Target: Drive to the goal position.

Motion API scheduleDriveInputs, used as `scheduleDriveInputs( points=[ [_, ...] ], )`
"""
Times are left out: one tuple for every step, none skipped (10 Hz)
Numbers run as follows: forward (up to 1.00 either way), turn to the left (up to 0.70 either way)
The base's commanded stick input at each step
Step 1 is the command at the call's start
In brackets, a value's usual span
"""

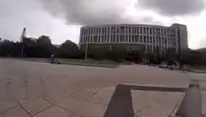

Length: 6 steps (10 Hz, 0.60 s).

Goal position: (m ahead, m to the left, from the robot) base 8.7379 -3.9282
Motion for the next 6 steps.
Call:
scheduleDriveInputs(
  points=[
    [0.30,-0.05],
    [0.30,-0.06],
    [0.30,-0.06],
    [0.30,-0.06],
    [0.30,-0.06],
    [0.30,-0.06]
  ],
)
